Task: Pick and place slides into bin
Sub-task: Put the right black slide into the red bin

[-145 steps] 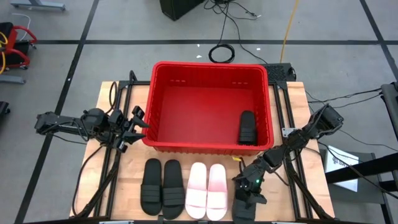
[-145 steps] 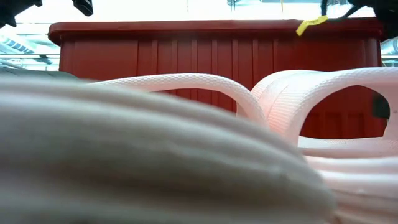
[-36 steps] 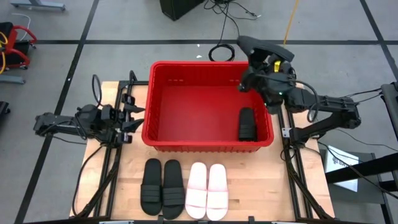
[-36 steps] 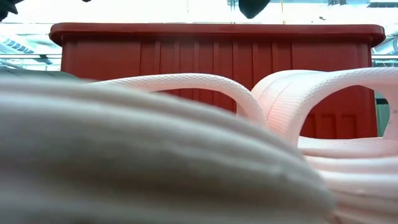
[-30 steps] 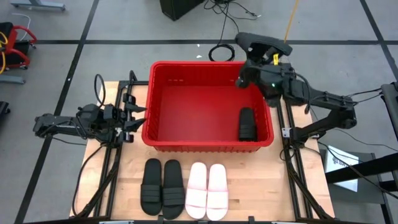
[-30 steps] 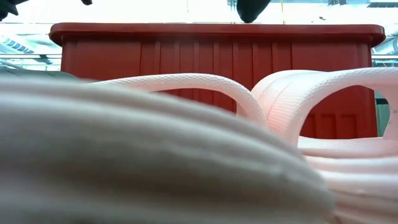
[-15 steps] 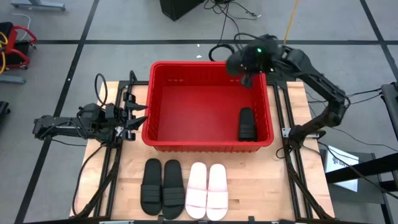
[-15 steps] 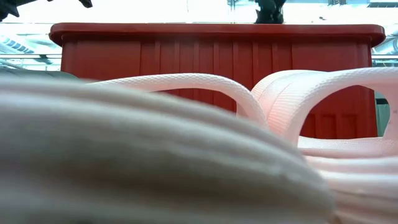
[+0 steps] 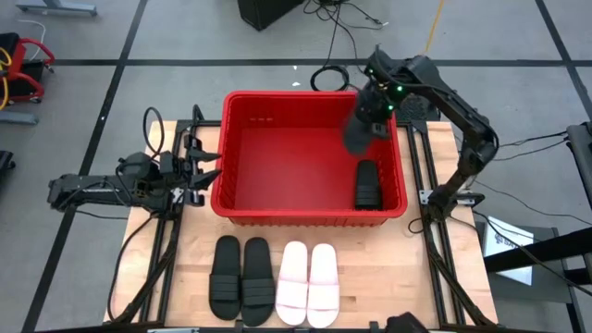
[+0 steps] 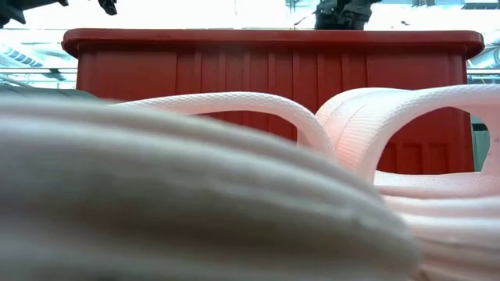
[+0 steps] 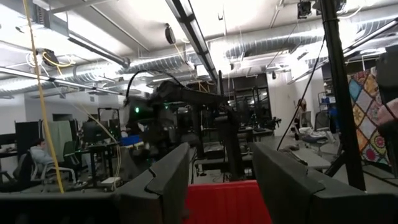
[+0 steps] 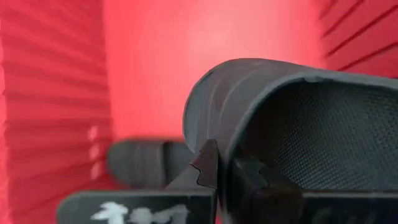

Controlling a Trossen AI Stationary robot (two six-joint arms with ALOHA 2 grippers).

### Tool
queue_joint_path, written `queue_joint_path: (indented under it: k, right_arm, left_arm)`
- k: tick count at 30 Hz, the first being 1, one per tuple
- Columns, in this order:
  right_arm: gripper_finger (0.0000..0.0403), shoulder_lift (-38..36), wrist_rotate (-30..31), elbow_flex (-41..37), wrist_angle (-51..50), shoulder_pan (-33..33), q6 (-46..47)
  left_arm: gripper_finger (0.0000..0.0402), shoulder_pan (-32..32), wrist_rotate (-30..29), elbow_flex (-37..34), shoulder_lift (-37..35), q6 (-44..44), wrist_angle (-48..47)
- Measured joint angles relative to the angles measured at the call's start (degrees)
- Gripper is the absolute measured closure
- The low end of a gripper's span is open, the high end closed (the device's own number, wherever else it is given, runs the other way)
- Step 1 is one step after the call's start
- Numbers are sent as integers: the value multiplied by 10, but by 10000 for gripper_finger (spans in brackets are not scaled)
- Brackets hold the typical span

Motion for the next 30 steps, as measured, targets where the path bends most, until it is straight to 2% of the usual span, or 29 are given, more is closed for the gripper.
queue_joint_path:
  k: [8, 14, 22, 26, 30]
  right_arm:
    - [401, 71, -16, 0, -19, -18, -41]
    - [401, 107, -30, -10, -18, -40, -35]
    - [401, 107, -30, -101, -21, -40, -41]
    - [401, 107, -25, -145, -21, -40, -74]
    - [401, 106, 7, -170, -21, -40, -95]
  left_arm:
    - [217, 0, 0, 0, 0, 2, 0]
    - [217, 0, 0, 0, 0, -9, 0]
    - [217, 0, 1, 0, 0, -13, -15]
    - [217, 0, 1, 0, 0, -13, -17]
    - [217, 0, 2, 0, 0, -13, -17]
